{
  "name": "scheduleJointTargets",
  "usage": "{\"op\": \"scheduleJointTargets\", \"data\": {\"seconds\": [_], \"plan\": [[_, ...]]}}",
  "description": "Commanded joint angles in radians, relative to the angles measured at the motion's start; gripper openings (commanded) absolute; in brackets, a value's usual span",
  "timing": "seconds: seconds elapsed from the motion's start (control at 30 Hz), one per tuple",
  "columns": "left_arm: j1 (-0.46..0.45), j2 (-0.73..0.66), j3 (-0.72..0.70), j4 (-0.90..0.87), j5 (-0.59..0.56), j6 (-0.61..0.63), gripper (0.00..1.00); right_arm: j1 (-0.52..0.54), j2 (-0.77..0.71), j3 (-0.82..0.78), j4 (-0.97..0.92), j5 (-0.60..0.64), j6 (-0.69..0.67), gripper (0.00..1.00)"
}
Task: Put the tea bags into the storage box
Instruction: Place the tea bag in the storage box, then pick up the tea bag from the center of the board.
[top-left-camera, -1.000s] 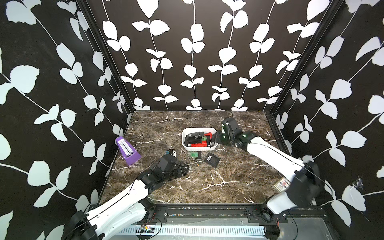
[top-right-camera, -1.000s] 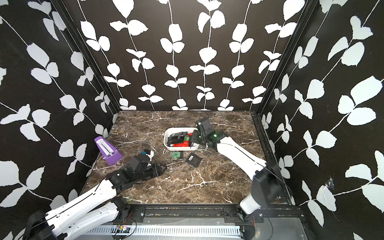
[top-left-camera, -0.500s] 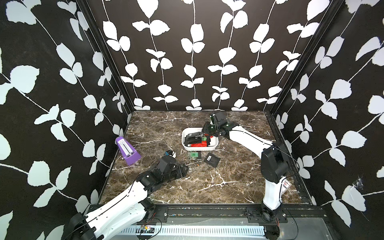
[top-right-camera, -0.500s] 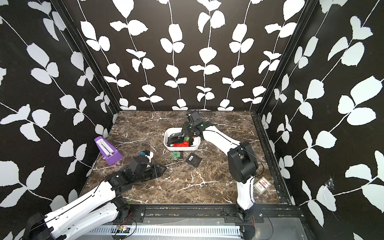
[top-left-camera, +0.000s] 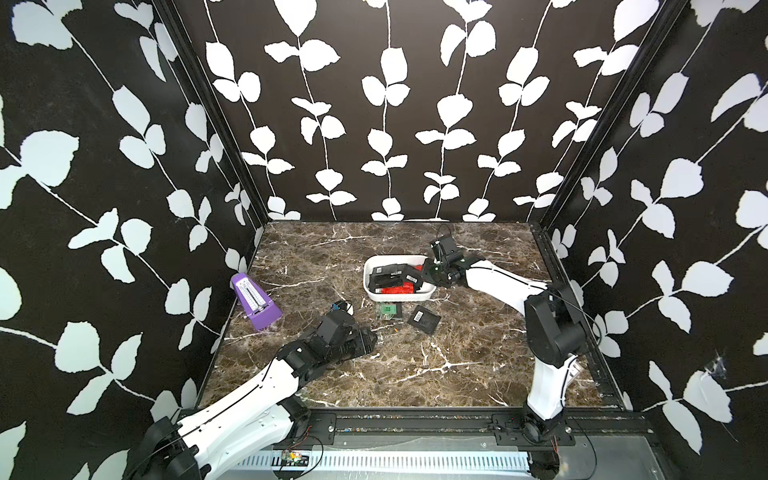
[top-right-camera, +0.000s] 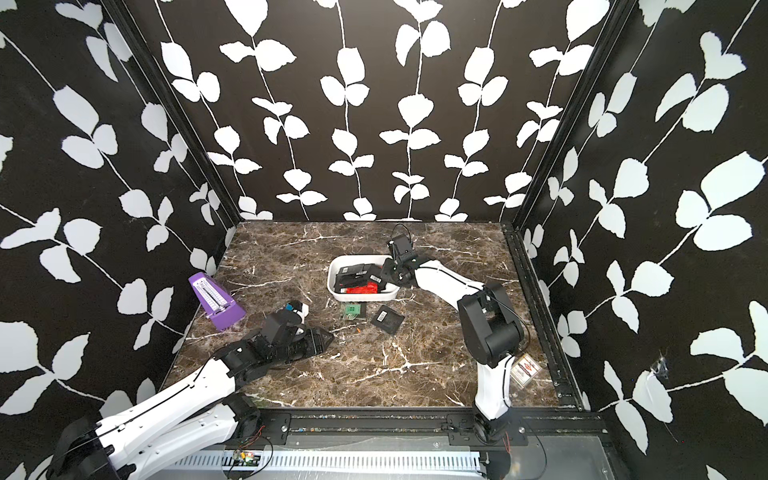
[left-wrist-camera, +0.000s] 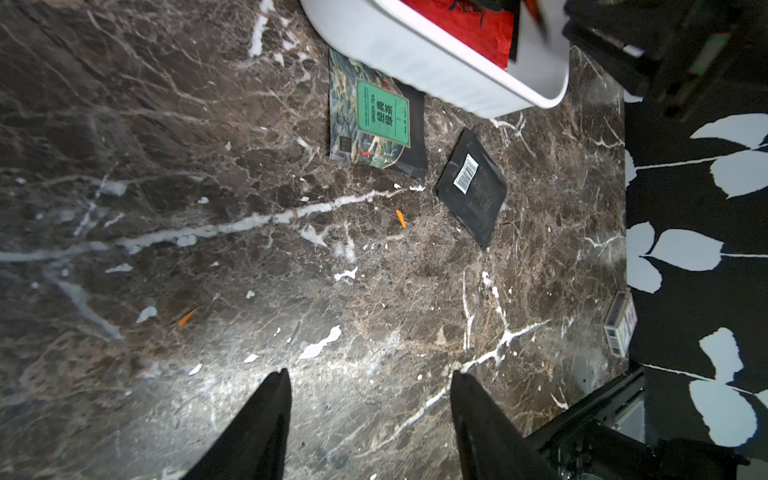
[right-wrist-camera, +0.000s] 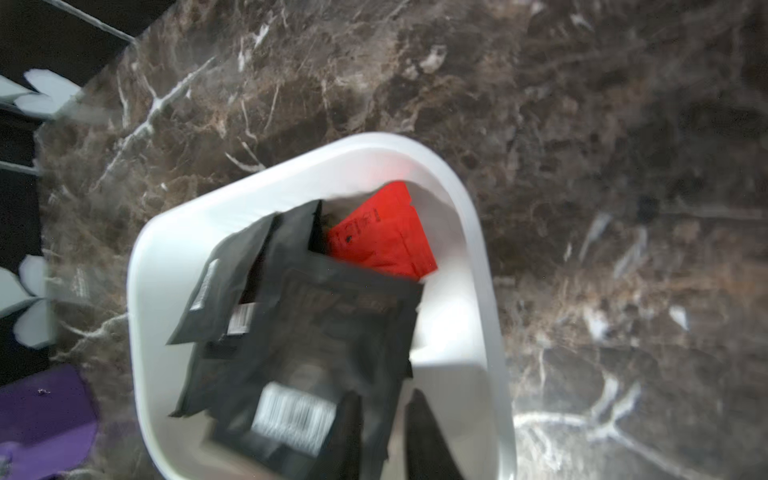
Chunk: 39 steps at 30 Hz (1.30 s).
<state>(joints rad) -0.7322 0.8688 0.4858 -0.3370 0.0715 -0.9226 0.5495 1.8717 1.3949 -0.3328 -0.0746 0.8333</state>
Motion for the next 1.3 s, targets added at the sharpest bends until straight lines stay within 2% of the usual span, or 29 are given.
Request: {"op": "scheduleJointTargets", "data": {"seconds": [0.0,0.1,0.33,0.37,0.57,0.63,0.93,1.27], "plan": [[0.001,0.024,0.021,0.035,0.015,-0.002,0.55,0.003,-0.118,-0.021,-0.028,0.046,-0.050,0.39],[0.001,0.058,0.043,0.049,0.025,-0.007,0.52,0.003,-0.201,-0.074,-0.059,0.070,-0.067,0.45],[0.001,0.157,0.082,0.127,0.057,-0.033,0.45,0.003,-0.458,-0.366,-0.044,0.101,-0.056,0.45],[-0.001,0.181,0.093,0.143,0.065,-0.034,0.42,0.003,-0.495,-0.413,-0.036,0.104,-0.052,0.45],[-0.022,0.377,0.212,0.194,0.068,-0.007,0.07,0.003,-0.606,-0.617,0.044,0.067,-0.010,0.43],[-0.036,0.460,0.269,0.203,0.065,0.005,0.00,0.003,-0.608,-0.665,0.083,0.043,0.013,0.42],[-0.101,0.782,0.454,0.268,0.067,0.011,0.00,0.003,-0.527,-0.734,0.207,-0.026,0.053,0.40],[-0.107,0.889,0.510,0.266,0.045,0.019,0.00,0.003,-0.439,-0.728,0.280,-0.055,0.069,0.40]]}}
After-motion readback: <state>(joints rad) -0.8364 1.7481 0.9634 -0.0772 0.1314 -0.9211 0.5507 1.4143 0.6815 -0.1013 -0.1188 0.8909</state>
